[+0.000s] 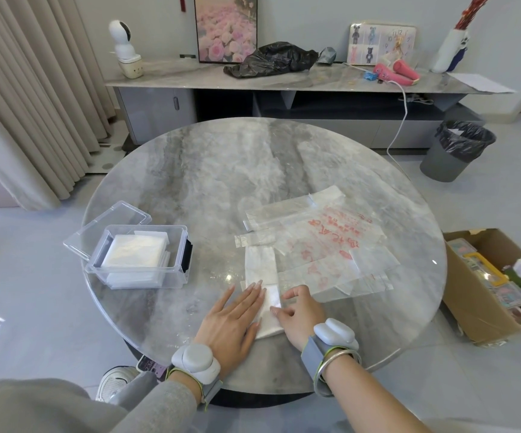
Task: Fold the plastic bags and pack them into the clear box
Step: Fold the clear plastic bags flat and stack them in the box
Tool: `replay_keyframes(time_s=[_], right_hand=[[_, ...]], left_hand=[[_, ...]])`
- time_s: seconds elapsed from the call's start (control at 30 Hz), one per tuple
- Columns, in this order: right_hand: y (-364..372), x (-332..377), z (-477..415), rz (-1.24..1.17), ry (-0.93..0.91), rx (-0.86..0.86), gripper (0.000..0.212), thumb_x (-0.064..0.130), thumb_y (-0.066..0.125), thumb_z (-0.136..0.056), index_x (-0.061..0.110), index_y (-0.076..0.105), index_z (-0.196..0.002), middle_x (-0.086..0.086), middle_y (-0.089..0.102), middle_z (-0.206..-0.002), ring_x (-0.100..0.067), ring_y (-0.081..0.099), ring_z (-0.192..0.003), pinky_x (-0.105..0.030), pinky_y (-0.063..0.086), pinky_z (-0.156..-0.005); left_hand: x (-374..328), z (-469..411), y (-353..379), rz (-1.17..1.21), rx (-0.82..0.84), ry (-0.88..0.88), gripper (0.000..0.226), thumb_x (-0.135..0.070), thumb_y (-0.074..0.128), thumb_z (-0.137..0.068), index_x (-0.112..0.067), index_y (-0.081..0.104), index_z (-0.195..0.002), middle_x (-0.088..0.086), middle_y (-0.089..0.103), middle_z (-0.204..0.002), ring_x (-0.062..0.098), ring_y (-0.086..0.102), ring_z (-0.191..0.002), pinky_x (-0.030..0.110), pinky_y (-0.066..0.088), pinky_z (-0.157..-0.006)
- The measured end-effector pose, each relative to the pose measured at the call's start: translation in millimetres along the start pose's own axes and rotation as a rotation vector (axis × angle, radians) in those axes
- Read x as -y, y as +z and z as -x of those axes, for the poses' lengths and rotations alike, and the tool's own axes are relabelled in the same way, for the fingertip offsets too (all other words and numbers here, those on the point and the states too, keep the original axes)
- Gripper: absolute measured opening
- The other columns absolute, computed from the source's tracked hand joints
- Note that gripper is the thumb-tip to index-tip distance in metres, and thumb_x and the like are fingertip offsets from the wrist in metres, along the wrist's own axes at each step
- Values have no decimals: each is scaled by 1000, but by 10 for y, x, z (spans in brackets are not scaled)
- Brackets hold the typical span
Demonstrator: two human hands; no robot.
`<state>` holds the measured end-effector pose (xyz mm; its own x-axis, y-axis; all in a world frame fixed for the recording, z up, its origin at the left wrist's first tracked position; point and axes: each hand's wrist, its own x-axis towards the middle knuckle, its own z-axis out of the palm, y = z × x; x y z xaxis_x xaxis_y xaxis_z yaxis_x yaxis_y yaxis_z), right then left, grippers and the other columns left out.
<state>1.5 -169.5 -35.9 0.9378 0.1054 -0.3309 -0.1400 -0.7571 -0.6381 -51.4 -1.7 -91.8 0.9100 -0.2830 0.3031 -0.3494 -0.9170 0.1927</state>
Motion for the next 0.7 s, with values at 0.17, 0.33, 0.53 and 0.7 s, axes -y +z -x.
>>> replay_keyframes(time_s=[0.17, 0.33, 0.53, 0.7], right_hand=[[-4, -16, -10, 13, 8, 14, 28, 40, 63, -89, 28, 43, -103, 11, 64, -78, -10, 58, -71, -26, 42, -65], [-17, -9, -11, 25, 20, 21, 26, 39, 61, -90, 28, 42, -103, 11, 62, -77, -9, 57, -69, -22, 38, -56], [-25, 5, -6, 40, 25, 16, 27, 42, 61, -90, 28, 43, -105, 10, 65, -83, -13, 60, -75, -27, 44, -66], [-35, 11, -1, 51, 30, 17, 29, 43, 60, -89, 28, 43, -106, 12, 65, -83, -14, 61, -77, -29, 46, -70]], left_hand=[[-34, -9, -31, 5, 57, -22, 53, -35, 26, -102, -15, 37, -150, -1, 32, -157, 16, 30, -144, 39, 22, -115], [-47, -14, -60, -4, 104, -37, 55, -39, 15, -104, -17, 34, -151, -4, 30, -158, 19, 30, -144, 41, 25, -113], [-64, -19, -80, -22, 114, -61, 56, -40, 14, -104, -18, 37, -150, -4, 32, -157, 19, 35, -141, 41, 27, -111], [-66, -19, -63, -51, 120, -54, 54, -37, 26, -102, -18, 33, -151, -5, 31, -157, 18, 33, -143, 39, 24, -112]])
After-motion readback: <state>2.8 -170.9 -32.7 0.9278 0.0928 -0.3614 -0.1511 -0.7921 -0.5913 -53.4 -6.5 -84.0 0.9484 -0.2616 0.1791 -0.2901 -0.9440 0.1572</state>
